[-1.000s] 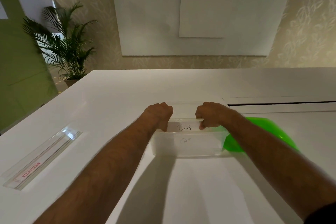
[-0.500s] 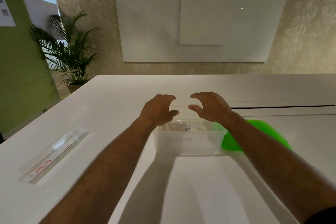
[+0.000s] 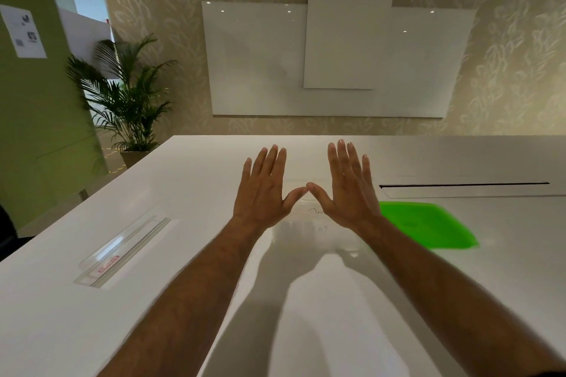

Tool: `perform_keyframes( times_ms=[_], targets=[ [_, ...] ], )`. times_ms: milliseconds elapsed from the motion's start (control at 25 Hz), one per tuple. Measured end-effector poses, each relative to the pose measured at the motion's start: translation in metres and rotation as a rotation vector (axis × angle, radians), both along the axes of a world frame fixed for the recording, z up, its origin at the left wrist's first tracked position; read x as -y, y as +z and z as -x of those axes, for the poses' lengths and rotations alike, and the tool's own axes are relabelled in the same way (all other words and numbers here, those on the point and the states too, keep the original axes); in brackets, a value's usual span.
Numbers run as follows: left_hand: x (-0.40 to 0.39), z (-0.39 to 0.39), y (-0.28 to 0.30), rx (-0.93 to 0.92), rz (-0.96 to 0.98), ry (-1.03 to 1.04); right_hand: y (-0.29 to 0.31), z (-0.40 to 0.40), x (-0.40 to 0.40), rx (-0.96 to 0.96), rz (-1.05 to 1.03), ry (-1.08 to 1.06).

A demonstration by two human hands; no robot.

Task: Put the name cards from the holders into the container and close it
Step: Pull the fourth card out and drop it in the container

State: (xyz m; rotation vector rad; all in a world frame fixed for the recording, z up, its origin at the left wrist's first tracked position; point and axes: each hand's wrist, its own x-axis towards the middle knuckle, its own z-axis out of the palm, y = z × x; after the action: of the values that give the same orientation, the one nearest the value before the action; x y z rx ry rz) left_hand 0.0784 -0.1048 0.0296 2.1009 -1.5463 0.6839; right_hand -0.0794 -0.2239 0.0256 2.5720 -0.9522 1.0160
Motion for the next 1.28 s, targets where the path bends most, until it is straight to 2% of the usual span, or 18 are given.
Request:
perform_keyframes(
  times_ms=[440, 1280],
  targets=[
    [-0.046, -0.015, -0.023, 0.047, -0.051, 0.167, -0.017, -0.024, -0.034, 0.018, 0.001, 0.007],
    [-0.158, -0.09, -0.034, 0.029, -0.107, 0.471, -0.027, -0.125, -0.114, -0.023, 0.009, 0.316]
  ],
)
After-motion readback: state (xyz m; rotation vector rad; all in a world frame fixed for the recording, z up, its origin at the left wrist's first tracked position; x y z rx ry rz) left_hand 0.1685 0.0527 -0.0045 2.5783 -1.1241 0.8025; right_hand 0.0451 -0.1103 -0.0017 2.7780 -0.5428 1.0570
